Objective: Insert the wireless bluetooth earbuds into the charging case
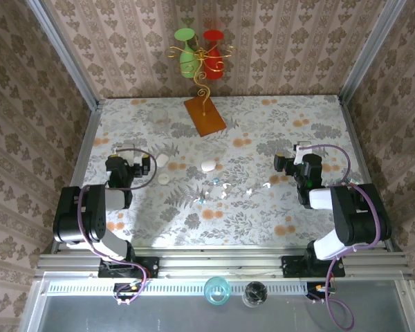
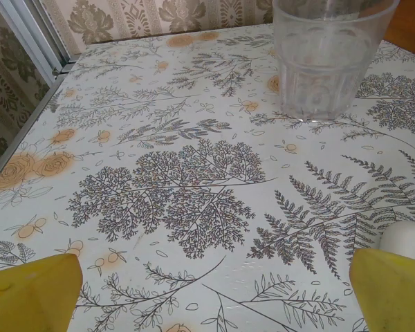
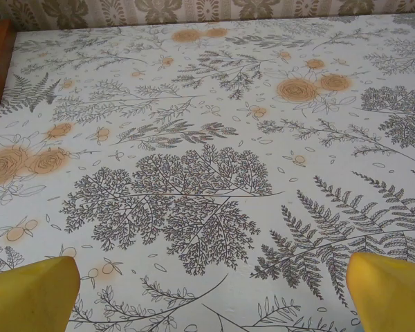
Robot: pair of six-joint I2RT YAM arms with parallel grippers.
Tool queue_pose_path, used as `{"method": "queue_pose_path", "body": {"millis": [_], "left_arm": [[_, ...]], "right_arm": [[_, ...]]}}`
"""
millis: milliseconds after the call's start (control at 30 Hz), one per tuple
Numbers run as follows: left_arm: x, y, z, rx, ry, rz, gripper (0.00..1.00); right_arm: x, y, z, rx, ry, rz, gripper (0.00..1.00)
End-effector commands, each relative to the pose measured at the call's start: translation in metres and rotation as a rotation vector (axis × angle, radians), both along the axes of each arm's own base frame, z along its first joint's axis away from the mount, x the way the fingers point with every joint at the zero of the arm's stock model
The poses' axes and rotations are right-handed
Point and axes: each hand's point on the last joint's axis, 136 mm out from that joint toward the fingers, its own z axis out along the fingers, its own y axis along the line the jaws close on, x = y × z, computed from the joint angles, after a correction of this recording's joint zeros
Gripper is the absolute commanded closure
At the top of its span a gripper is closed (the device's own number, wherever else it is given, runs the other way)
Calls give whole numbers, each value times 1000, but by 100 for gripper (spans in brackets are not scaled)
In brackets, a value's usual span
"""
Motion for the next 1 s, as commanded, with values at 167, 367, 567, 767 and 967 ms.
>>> {"method": "queue_pose_path", "body": {"millis": [167, 367, 567, 767, 967], "left_arm": [[1, -3, 3, -5, -17, -4, 0], [1, -2, 3, -4, -19, -3, 0], [1, -3, 3, -6, -18, -4, 0], [1, -2, 4, -6, -21, -2, 0], [-9, 0, 21, -2, -75, 16, 0]], "right_arm": [[5, 0, 9, -6, -31, 6, 0], [5, 0, 9, -6, -30, 6, 0], [5, 0, 8, -6, -27, 7, 0], [5, 0, 10, -6, -33, 6, 0], [-1, -1, 27, -7, -36, 5, 0]]}}
